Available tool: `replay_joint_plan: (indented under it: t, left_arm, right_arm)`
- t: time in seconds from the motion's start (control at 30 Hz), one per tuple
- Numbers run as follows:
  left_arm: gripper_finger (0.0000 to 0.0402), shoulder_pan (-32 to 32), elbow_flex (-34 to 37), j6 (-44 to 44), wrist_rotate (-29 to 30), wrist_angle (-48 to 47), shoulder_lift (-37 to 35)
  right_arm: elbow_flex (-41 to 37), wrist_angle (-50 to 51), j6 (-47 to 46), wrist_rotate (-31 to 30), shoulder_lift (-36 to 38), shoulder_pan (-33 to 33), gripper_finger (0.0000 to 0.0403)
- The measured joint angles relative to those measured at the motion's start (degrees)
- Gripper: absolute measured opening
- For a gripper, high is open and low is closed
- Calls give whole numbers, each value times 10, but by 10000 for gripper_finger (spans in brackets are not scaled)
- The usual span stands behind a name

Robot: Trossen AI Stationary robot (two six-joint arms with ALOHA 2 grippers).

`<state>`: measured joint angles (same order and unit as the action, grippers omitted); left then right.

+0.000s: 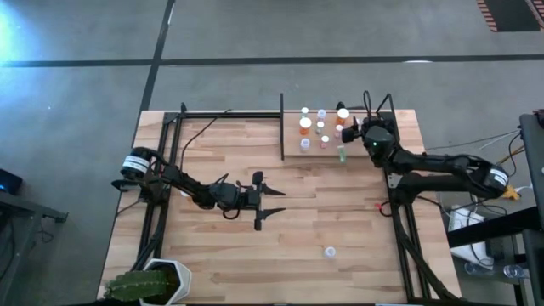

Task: Pick and place medicine bottles onto shelf by color
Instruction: Put the blue pill bottle on the shelf

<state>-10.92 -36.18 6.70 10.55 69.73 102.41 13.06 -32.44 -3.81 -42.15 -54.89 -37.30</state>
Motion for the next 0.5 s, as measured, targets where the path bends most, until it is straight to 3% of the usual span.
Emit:
replay_joint_plan:
  t: [0.17,0.33,0.5]
  left_arm:
    - [200,0,0,0,0,-1,0]
    - [200,0,0,0,0,-2,0]
    - [200,0,0,0,0,-2,0]
  right_arm:
    - [28,183,-10,2,80,36,237]
    - [99,490,-109,42,152,108,222]
    - [132,649,-223,77,198,215,220]
